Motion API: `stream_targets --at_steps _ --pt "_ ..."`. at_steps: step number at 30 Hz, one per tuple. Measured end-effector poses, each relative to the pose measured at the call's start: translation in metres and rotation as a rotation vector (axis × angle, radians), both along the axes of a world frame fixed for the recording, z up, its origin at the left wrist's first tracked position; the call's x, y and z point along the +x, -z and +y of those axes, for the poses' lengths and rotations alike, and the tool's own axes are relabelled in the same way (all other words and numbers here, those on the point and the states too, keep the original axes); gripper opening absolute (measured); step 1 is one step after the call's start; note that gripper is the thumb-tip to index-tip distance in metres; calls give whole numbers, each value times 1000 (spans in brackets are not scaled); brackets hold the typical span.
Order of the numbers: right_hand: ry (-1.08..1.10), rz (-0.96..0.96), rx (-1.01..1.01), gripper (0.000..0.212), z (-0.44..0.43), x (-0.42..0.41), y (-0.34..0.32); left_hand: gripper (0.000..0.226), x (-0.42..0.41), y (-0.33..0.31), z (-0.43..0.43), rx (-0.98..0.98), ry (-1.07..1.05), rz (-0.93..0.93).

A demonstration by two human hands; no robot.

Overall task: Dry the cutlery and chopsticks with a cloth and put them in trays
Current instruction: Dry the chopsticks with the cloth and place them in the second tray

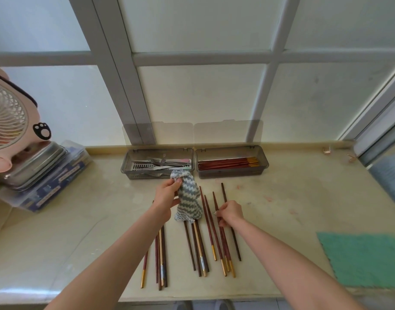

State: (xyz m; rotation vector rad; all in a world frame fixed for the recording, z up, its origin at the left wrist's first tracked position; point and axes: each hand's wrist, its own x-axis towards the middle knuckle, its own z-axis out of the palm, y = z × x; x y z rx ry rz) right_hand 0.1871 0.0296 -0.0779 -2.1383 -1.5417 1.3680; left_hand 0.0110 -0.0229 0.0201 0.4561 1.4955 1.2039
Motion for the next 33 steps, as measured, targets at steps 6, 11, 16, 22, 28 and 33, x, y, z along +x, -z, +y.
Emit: stream_targets --at_steps 6,11,16,22,28,33 --pt "-36 -210 146 10 -13 -15 11 23 2 -2 -7 4 13 9" --pt "-27 -253 154 18 -11 -13 14 22 -2 -2 -11 16 -17 -32" --pt "-230 -284 85 27 -2 -11 0 26 -8 6 -14 -38 9 -123" --pt "-437 297 77 26 9 -26 -62 31 -7 16 -11 -60 22 -203" --pt "-464 419 86 22 0 -36 -80 30 -3 7 -1 -13 56 -72" --pt "-439 493 138 14 -1 -46 -76 30 -3 5 6 -5 26 -4"
